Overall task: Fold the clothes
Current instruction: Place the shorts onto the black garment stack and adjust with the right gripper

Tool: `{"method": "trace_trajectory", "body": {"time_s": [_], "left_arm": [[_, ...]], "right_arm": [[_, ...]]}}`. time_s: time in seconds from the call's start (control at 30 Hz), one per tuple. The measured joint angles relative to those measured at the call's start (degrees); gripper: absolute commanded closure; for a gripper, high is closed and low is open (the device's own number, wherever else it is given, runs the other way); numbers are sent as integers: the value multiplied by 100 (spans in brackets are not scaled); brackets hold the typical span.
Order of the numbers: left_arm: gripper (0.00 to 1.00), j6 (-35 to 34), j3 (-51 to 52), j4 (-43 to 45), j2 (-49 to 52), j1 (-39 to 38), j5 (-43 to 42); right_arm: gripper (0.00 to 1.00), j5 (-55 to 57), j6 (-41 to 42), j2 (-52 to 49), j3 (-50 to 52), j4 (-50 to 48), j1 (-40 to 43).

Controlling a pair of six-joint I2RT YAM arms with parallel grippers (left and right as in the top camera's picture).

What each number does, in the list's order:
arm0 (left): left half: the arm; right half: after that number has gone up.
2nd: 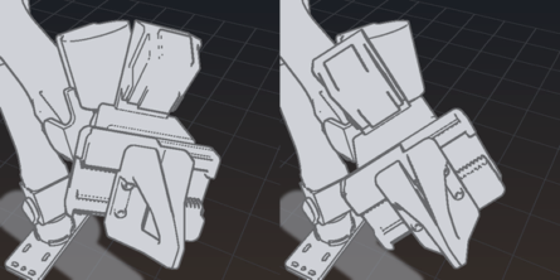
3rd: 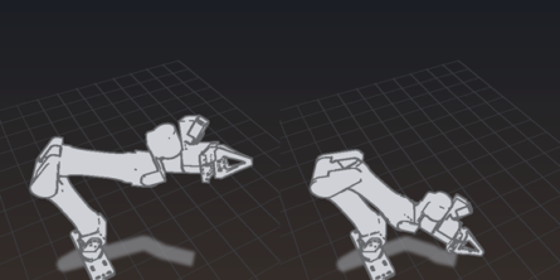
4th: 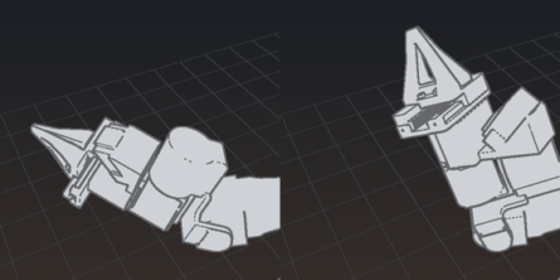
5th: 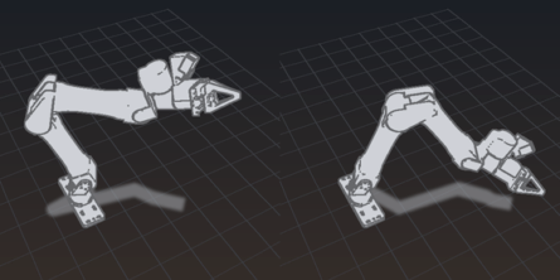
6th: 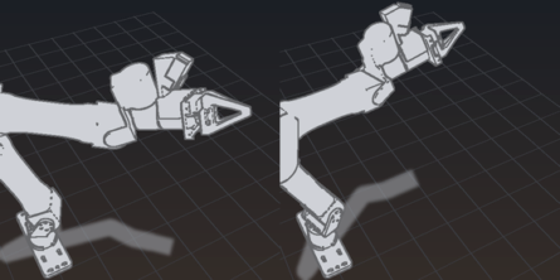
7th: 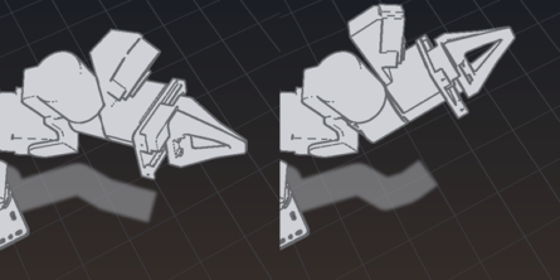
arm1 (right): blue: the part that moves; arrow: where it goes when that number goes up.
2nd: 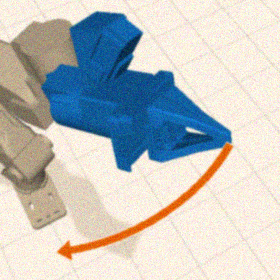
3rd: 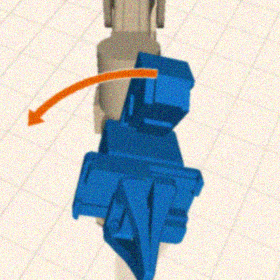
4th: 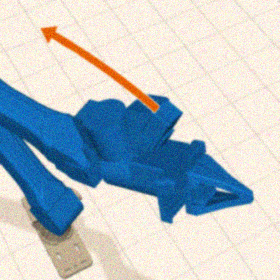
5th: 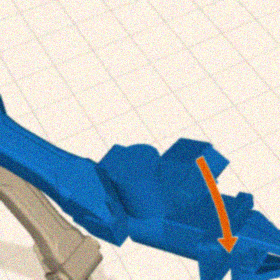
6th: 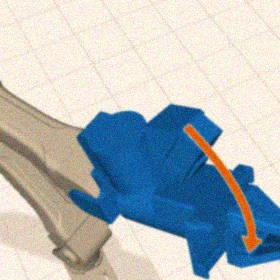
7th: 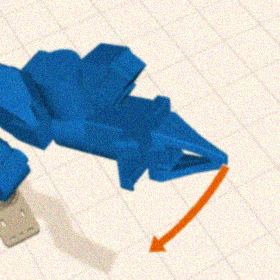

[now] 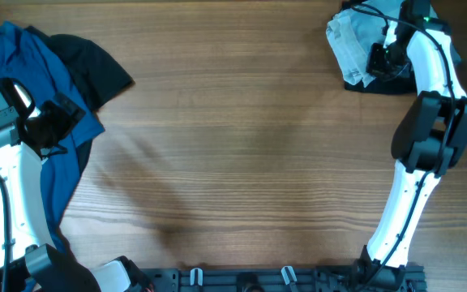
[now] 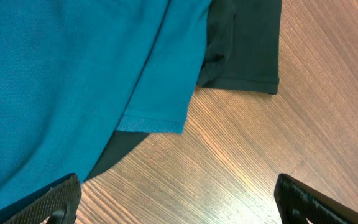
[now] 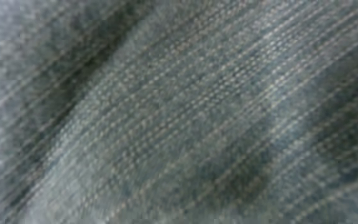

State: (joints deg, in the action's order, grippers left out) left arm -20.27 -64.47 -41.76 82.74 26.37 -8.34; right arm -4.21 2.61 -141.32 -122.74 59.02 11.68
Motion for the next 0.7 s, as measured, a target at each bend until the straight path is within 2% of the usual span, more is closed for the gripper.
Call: {"method": "trace_trajectory", "body": {"time_s": [0.17,0.27,0.43,0.57,0.63,0.7], "left_arm": [[0,0,0,2,0,0,0],[0,0,0,0,0,0,0],[0,0,0,0,0,0,0],[0,0,0,-4,0,0,-2],[0,0,0,-31,0,0,15],[0,0,0,-76,0,0,17]], "right_arm": [[96,-358,-2,269,4,59,20],[96,-588,-4,844,4,-44,-28],[94,-765,-72,1554,-17,-1012,-315],[94,-782,-96,1106,-17,-2149,-525],[94,-796,-94,555,-17,-2949,-597],[95,-802,-66,81,-17,-3353,-614]]}}
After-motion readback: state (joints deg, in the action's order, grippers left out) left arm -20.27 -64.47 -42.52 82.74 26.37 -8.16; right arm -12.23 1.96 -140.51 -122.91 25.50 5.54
